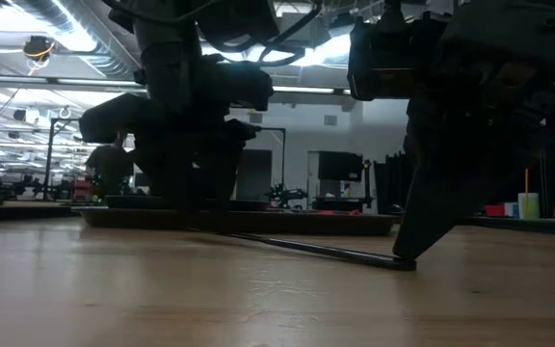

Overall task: Set up tray
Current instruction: Put the silver knife on the red napkin to the right of the silver fork

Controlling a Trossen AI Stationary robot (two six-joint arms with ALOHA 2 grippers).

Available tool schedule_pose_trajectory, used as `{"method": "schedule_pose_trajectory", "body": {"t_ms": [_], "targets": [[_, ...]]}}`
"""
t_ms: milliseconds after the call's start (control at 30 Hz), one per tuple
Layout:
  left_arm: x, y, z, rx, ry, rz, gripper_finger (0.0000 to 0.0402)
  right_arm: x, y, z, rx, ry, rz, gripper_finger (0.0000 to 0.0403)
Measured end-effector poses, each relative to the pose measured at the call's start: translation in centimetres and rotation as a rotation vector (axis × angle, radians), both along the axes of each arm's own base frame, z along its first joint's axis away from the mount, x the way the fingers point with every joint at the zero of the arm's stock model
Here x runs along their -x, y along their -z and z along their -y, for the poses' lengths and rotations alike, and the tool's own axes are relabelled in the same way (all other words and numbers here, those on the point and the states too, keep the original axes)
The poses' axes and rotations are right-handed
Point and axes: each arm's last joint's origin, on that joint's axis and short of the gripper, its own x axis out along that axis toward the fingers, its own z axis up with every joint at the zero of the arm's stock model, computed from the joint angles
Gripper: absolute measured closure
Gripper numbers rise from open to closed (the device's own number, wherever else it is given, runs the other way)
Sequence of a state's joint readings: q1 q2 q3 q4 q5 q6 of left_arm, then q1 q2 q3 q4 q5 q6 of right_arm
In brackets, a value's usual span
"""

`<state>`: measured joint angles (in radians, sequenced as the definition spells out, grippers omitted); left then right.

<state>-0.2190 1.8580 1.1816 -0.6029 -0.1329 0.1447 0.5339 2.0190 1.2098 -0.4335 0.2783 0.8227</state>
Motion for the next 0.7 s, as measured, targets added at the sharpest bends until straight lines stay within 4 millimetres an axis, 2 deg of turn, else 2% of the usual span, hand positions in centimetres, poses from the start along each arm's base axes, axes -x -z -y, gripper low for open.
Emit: {"method": "schedule_pose_trajectory", "body": {"t_ms": [700], "targets": [[-0.2, 0.0, -1.4, 0.046, -0.051, -0.01, 0.0196, 0.0, 0.0, 0.0, 0.0, 0.003, 0.001, 0.04]]}}
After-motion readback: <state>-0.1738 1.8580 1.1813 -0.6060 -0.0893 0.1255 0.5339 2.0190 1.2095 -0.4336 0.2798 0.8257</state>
